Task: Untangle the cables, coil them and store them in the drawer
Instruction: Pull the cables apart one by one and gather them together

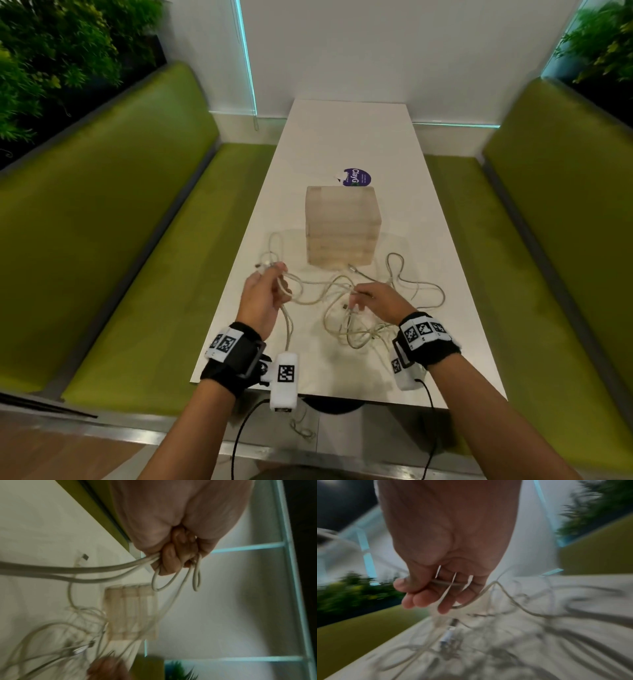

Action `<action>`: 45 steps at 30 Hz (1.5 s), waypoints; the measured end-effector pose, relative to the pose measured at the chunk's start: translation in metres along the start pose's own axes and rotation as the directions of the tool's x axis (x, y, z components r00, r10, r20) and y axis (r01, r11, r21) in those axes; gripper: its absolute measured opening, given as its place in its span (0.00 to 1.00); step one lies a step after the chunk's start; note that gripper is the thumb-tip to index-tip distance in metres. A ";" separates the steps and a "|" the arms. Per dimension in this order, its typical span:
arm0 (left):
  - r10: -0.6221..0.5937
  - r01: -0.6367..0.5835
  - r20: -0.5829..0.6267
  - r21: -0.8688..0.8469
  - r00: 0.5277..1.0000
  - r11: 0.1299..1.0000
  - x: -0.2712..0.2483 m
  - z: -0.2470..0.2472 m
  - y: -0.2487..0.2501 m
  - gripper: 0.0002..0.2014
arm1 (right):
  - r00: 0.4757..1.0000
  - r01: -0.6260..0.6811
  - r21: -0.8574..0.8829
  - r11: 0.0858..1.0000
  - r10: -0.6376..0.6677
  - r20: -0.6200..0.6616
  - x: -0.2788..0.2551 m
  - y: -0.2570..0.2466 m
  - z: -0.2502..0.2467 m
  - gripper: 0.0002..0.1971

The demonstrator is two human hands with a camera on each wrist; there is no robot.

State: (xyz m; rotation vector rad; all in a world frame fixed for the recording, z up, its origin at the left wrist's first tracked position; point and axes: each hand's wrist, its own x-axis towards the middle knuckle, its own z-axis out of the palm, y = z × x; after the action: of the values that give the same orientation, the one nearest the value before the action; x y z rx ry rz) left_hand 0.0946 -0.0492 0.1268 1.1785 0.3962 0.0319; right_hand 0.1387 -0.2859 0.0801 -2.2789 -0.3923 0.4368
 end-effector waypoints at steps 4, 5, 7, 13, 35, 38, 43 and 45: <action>0.077 -0.075 -0.037 0.039 0.996 0.996 0.001 -0.012 0.013 0.13 | 0.995 -0.055 0.111 0.992 0.064 -0.075 -0.002 0.021 -0.007 0.12; 0.082 -0.078 -0.025 0.121 0.996 0.990 0.000 -0.012 0.010 0.13 | 0.994 -0.039 0.100 0.994 0.048 -0.094 -0.002 0.020 -0.007 0.11; 0.067 -0.072 0.030 0.272 0.997 0.959 -0.002 -0.005 0.000 0.13 | 0.992 0.029 0.015 0.999 -0.027 -0.124 0.000 0.011 -0.007 0.10; 0.040 -0.159 0.243 0.494 0.969 0.855 -0.010 0.029 -0.028 0.14 | 0.931 0.330 -0.354 0.875 -0.363 -0.029 -0.002 -0.040 -0.008 0.08; 0.114 -0.174 0.217 0.286 0.970 0.942 -0.009 0.009 -0.002 0.18 | 0.987 0.132 0.109 0.985 -0.140 0.073 -0.010 -0.033 -0.017 0.09; -0.007 -0.151 0.312 0.480 0.950 0.864 -0.011 0.001 -0.004 0.16 | 0.981 0.194 0.221 0.956 -0.183 -0.069 -0.026 -0.044 -0.021 0.23; -0.317 -0.286 0.578 0.719 0.752 0.634 -0.020 0.009 -0.009 0.14 | 0.975 0.147 0.231 0.962 -0.180 0.128 -0.039 -0.065 -0.024 0.36; -0.383 -0.358 0.626 0.738 0.679 0.572 -0.027 0.016 -0.009 0.11 | 0.969 0.131 0.207 0.970 -0.169 0.178 -0.036 -0.064 -0.020 0.28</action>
State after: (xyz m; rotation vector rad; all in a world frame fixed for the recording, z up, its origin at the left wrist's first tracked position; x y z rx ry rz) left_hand 0.0732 -0.0726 0.1315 2.0096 -0.4117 -0.7415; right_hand 0.1053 -0.2711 0.1473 -2.0080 -0.5913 0.5953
